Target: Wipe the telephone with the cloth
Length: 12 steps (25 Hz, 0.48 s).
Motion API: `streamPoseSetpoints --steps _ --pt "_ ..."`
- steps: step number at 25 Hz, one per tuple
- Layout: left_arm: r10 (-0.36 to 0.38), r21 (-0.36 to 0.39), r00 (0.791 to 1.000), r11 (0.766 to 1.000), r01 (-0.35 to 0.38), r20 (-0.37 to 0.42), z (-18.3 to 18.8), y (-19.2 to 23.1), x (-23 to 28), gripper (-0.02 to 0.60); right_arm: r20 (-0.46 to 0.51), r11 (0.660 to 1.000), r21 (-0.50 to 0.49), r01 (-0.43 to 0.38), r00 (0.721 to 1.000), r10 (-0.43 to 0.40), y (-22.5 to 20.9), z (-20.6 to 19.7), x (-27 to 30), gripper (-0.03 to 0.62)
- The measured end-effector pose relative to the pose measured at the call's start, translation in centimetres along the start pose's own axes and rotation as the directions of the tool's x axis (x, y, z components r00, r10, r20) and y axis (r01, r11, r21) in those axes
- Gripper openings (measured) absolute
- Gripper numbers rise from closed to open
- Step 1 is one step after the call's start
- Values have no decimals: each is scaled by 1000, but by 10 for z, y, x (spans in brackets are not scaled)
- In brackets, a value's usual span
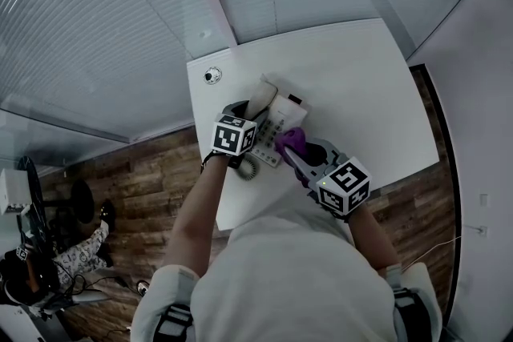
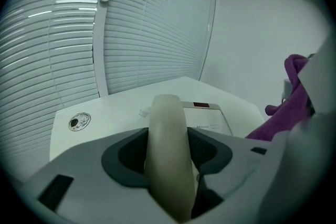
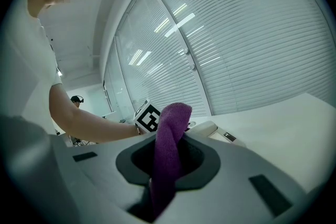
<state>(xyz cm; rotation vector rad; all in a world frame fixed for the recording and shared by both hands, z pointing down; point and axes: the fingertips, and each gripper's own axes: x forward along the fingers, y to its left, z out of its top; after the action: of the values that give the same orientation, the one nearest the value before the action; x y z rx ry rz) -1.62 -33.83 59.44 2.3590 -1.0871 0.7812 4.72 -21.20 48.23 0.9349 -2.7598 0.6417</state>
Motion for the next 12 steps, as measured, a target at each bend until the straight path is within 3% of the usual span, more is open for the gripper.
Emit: streamPoseSetpoints --steps 7,12 --pt "10 45 1000 999 -10 3 0 -2 5 232 -5 1000 8 4 1000 -4 -2 -1 2 60" --pt "7 26 1000 1000 -7 8 -1 -4 4 232 0 1000 10 3 1000 -3 -1 0 3 60"
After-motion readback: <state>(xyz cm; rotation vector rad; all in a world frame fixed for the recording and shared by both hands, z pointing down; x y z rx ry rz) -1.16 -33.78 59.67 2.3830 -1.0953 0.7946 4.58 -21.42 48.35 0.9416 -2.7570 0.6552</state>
